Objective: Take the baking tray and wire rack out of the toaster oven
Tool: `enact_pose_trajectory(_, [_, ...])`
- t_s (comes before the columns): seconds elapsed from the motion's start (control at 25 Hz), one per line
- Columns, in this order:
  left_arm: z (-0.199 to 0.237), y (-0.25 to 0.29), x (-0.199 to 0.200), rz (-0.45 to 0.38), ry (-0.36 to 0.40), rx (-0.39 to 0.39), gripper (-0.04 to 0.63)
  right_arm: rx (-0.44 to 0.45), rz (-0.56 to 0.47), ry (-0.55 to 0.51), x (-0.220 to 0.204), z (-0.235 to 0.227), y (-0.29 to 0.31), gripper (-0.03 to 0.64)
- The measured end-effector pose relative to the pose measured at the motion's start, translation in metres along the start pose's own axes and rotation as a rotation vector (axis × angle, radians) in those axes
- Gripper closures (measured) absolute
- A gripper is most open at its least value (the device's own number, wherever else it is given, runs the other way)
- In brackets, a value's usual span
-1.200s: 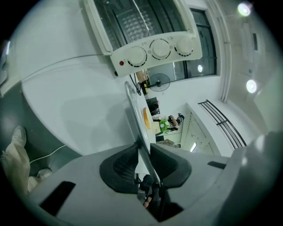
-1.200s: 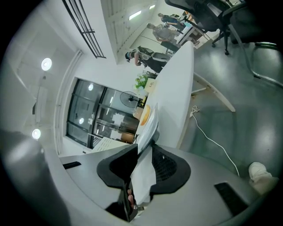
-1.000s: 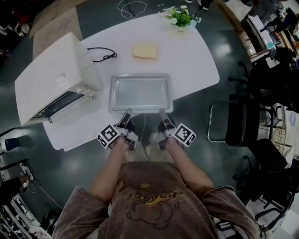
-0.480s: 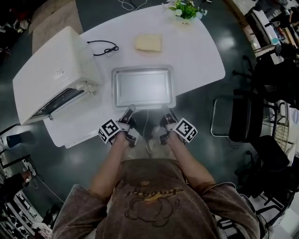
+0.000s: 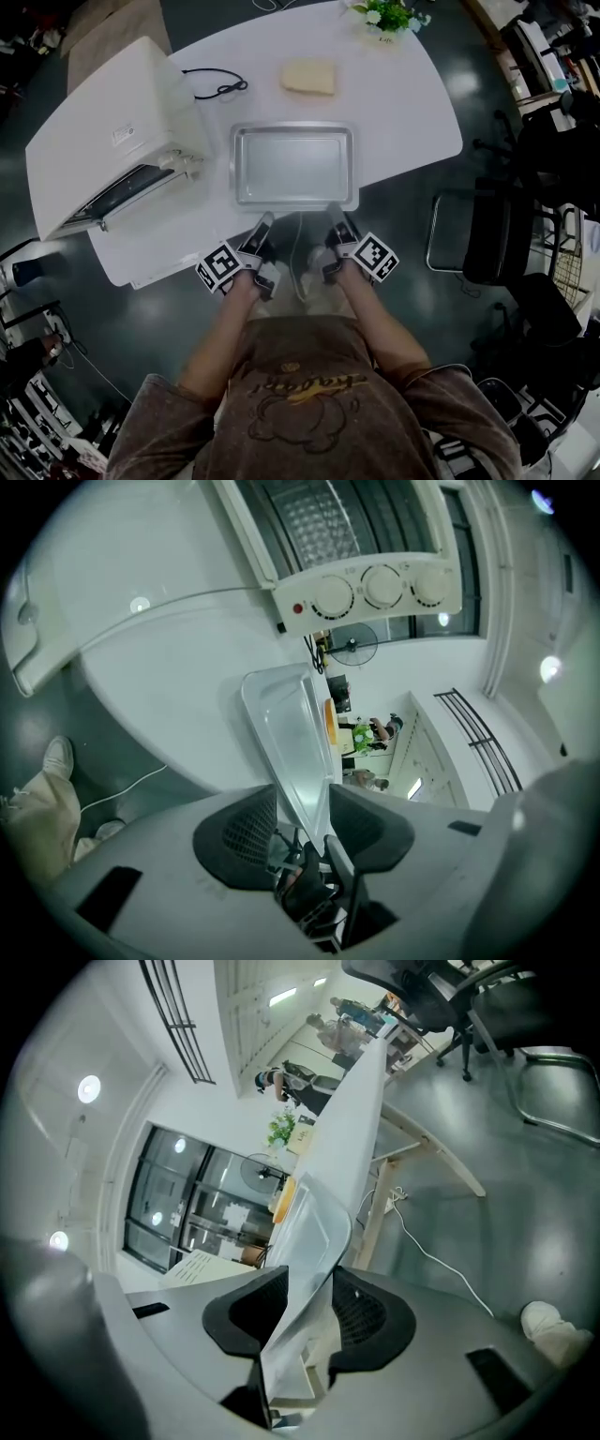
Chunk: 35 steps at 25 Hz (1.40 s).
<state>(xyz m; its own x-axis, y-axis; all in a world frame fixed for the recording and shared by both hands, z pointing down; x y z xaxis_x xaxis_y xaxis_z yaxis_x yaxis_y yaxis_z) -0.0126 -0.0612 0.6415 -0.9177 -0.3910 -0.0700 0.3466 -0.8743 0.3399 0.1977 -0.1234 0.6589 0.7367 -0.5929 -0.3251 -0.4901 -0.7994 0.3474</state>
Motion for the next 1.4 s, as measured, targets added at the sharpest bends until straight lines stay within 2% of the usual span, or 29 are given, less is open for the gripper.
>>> enact_pose_trajectory(0.24, [-0.003,-0.006,0.008,-0.023,0.018,-0.021,0.442,-0.016,0.044,-0.023,-0.01,-0.007,-0.01,0.477])
enact_pose_trajectory(0.4, [-0.017,-0.016,0.021,-0.058,0.063,-0.079,0.44,-0.003,0.06,-0.048,-0.02,0.004,-0.024,0.477])
enact_pose_trajectory(0.68, [-0.048,-0.055,0.051,-0.134,0.15,-0.152,0.439,0.147,0.111,-0.084,-0.052,0.07,-0.024,0.477])
enact_pose_trajectory(1.0, [-0.071,-0.111,0.105,-0.307,0.193,-0.216,0.439,0.306,0.221,-0.115,-0.103,0.153,0.006,0.479])
enact_pose_trajectory(1.4, [-0.062,-0.189,0.172,-0.581,0.172,-0.196,0.438,0.458,0.365,-0.172,-0.166,0.233,0.045,0.479])
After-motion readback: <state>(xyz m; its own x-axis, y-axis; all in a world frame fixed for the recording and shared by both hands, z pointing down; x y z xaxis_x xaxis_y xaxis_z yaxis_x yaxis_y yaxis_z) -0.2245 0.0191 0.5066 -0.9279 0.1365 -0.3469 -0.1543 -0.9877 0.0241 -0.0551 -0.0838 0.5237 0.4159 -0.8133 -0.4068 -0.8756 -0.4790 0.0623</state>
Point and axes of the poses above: the fingertips, and each gripper's own axes: y forward along the fingers, z to its left, x out of its top, the point moved 4 cm from there along -y, backward along the fingers, and after that the axes turned 5 degrees about -z, right-handed, at the moved point
